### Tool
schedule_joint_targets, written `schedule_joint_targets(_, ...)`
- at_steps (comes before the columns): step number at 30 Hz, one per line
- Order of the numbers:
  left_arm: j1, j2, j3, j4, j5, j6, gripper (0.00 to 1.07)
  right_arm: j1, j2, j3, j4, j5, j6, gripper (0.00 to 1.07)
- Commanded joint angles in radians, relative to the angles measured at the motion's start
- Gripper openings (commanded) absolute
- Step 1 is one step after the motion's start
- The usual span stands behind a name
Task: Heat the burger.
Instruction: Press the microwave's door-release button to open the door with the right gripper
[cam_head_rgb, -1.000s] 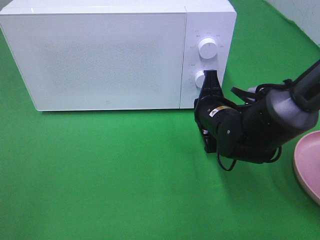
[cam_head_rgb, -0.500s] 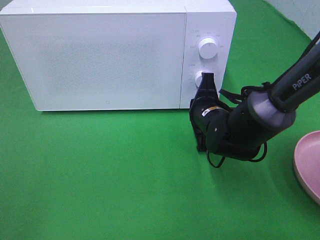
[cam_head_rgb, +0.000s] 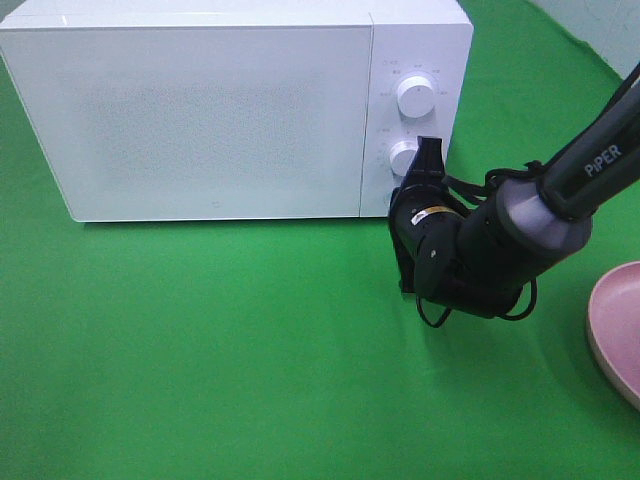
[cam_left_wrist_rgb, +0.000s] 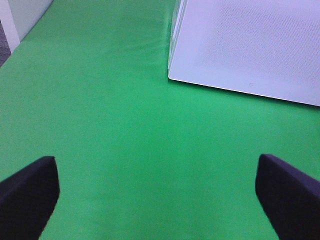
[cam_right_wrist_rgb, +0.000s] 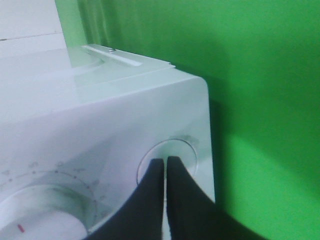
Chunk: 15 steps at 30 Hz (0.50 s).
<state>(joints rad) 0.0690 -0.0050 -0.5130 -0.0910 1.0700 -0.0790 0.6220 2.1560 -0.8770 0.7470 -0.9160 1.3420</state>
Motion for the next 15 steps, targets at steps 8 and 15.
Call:
schedule_joint_targets(8,-0.001,-0.001,-0.001,-0.004,-0.007,-0.005,1.00,-0.026,-0.001,-0.017,-0.015,-0.015,0.006,0.00)
schedule_joint_targets(15,-0.001,-0.001,-0.001,-0.004,-0.007,-0.005,1.00,-0.026,0.031,-0.063,-0.042,-0.009,0.025,0.00)
